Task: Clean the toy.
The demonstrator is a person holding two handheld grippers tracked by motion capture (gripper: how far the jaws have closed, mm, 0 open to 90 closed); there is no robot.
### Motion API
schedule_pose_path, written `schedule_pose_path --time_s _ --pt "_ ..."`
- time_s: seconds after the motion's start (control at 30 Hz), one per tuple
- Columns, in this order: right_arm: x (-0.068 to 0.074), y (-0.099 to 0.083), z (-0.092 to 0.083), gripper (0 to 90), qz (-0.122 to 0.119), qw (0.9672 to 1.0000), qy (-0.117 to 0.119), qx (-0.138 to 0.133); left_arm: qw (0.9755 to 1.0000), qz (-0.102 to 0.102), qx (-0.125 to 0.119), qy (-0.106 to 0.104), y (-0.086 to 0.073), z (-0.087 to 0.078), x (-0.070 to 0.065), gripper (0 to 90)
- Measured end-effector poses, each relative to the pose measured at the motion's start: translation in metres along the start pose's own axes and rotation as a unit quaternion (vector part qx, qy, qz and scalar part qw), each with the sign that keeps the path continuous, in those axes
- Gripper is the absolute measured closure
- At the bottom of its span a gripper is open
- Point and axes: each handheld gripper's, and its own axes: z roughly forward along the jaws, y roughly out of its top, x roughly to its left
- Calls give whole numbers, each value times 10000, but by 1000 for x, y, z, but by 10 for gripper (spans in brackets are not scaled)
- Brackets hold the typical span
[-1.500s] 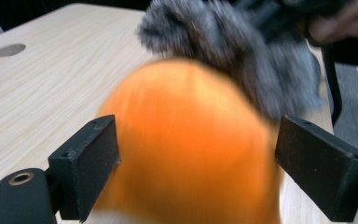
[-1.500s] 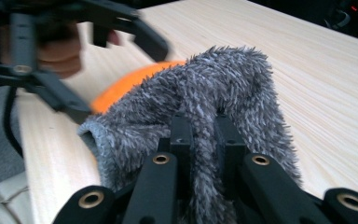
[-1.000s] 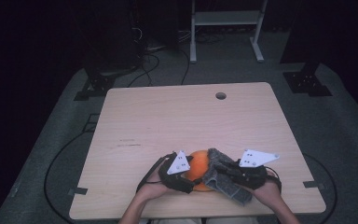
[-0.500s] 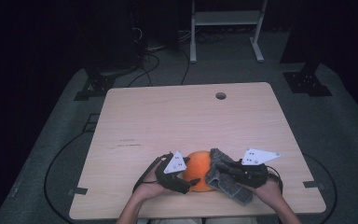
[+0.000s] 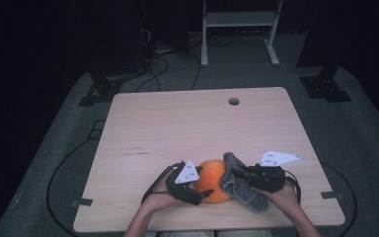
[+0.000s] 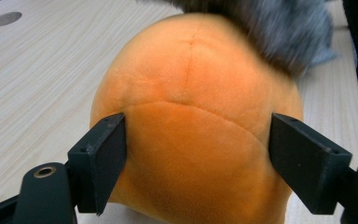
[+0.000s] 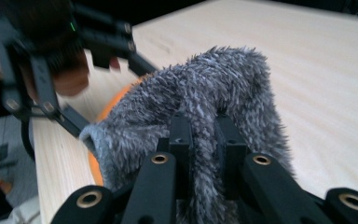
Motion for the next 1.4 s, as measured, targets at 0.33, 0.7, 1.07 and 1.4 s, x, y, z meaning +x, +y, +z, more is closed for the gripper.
schedule_pose_path --time_s 0.33,0.7,1.07,1.4 --pt "18 -10 -7 790 -376 9986 197 307 9949 -970 168 -224 4 9 7 29" --pt "22 5 -19 794 -477 9982 -108 -335 9928 914 -569 521 12 4 -16 301" --pt "32 -5 4 795 -630 9980 73 -67 9983 -186 -481 276 5 1 -1 211" --pt "-1 -17 -14 797 -146 9993 -256 221 9985 -237 -375 312 -2 -1 0 255"
